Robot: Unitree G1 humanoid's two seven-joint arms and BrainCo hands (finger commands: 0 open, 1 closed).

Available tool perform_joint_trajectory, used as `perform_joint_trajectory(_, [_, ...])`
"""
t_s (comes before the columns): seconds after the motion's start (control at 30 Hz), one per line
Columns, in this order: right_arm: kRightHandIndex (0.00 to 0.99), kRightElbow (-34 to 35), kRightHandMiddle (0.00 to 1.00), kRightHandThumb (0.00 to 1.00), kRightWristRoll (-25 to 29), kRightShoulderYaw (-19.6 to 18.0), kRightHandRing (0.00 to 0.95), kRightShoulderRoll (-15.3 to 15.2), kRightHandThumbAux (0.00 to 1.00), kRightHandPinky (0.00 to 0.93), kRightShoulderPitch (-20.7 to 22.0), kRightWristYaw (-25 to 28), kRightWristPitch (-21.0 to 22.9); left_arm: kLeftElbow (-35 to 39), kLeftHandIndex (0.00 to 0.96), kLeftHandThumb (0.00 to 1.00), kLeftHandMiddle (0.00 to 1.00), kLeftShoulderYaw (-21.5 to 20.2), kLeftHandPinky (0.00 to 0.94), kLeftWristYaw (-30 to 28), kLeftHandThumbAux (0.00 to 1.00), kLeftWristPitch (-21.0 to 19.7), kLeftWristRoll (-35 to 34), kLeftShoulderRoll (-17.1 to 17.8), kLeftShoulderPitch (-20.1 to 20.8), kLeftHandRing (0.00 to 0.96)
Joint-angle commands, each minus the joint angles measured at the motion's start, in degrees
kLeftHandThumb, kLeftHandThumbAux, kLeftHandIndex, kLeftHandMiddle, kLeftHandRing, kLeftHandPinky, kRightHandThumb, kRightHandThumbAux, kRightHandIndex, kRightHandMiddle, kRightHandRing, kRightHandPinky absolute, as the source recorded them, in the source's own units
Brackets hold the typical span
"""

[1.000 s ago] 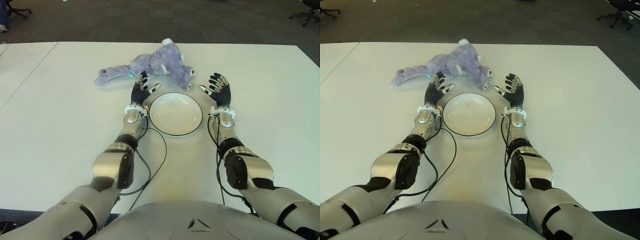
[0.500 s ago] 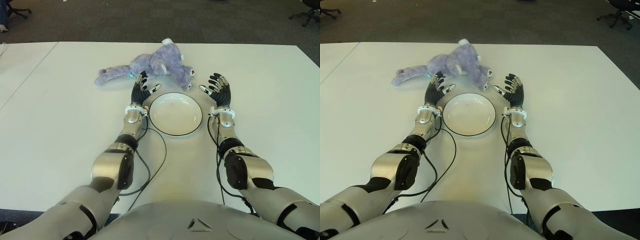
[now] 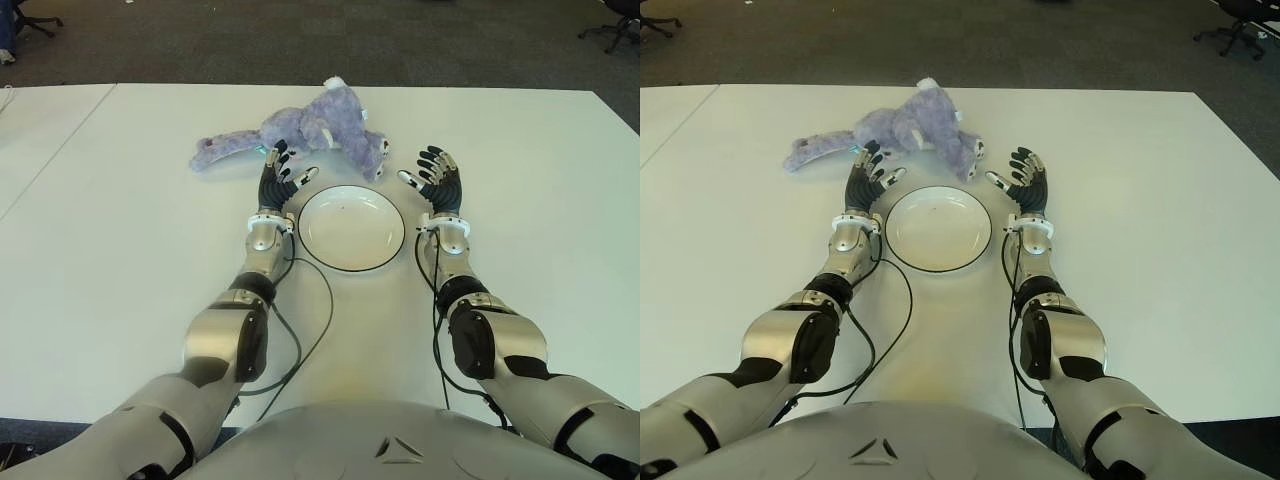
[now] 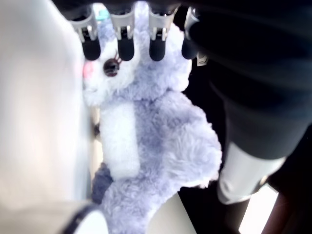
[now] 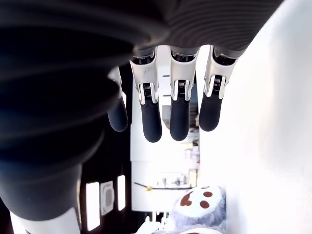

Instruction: Put the doll into the plate.

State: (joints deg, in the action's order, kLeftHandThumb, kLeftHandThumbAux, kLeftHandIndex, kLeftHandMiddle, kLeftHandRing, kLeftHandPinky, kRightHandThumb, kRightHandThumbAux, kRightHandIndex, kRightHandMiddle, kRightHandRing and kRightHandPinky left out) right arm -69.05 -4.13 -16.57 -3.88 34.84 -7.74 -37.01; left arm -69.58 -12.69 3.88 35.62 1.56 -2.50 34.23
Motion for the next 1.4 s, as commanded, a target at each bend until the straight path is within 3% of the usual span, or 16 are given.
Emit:
perform_joint_trajectory(0.03, [0.203, -8.6, 0.249, 0.000, 1.3, -0.8, 0.244, 3.8, 0.856, 0.243, -15.9, 0.2, 7.3, -6.4, 0.000, 0.045, 0.004, -4.0, 0.054, 1.6, 0.825, -2.0, -3.7, -1.4, -14.8, 0.022])
perform_joint_trajectory(0.27, [0.198, -8.6, 0.244, 0.000, 1.5, -1.0, 0.232, 3.7, 0.849, 0.230, -15.9, 0.4, 7.9, -5.7, 0.000, 0.084, 0.003, -6.5, 0.052, 5.6, 0.843, 1.7, -4.8, -1.8, -14.3, 0.023])
perform_joint_trajectory(0.37, [0.198, -8.6, 0.246, 0.000, 1.6, -1.0, 0.236, 3.7, 0.846, 0.252, -15.9, 0.6, 7.9, -5.6, 0.000, 0.097, 0.000, -7.0, 0.021, 7.3, 0.790, 2.2, -4.7, -0.9, -13.5, 0.017])
perform_joint_trajectory(0.53, [0.201, -8.6, 0.251, 0.000, 1.6, -1.1, 0.247, 3.8, 0.853, 0.271, -15.8, 0.6, 7.5, -4.6, 0.000, 0.149, 0.000, -5.9, 0.029, 14.9, 0.727, 5.1, -1.6, 1.2, -11.2, 0.012])
perform_joint_trajectory(0.67, [0.187, -8.6, 0.241, 0.000, 1.5, -0.9, 0.226, 3.9, 0.855, 0.190, -15.8, 0.5, 7.6, -3.9, 0.000, 0.192, 0.013, -4.1, 0.028, 22.5, 0.701, 6.4, 1.7, 2.8, -9.2, 0.021])
perform_joint_trajectory(0.9, [0.194, -8.6, 0.241, 0.000, 1.5, -1.0, 0.230, 3.9, 0.862, 0.239, -15.9, 0.3, 7.4, -3.4, 0.000, 0.142, 0.000, -1.4, 0.000, 28.1, 0.623, 8.8, 6.1, 5.4, -7.4, 0.001])
perform_joint_trajectory(1.17, [0.197, -8.6, 0.248, 0.000, 1.3, -0.8, 0.242, 4.1, 0.874, 0.255, -15.8, -0.1, 7.1, -3.2, 0.000, 0.152, 0.000, 8.8, 0.000, 39.9, 0.572, 4.2, 17.9, 10.1, -5.3, 0.000])
perform_joint_trajectory(1.4, [0.203, -8.6, 0.249, 0.000, 1.9, -1.3, 0.243, 4.1, 0.871, 0.255, -15.6, 0.7, 7.6, -3.5, 0.000, 0.140, 0.000, 15.3, 0.000, 47.3, 0.500, 0.4, 24.8, 13.5, -2.8, 0.000])
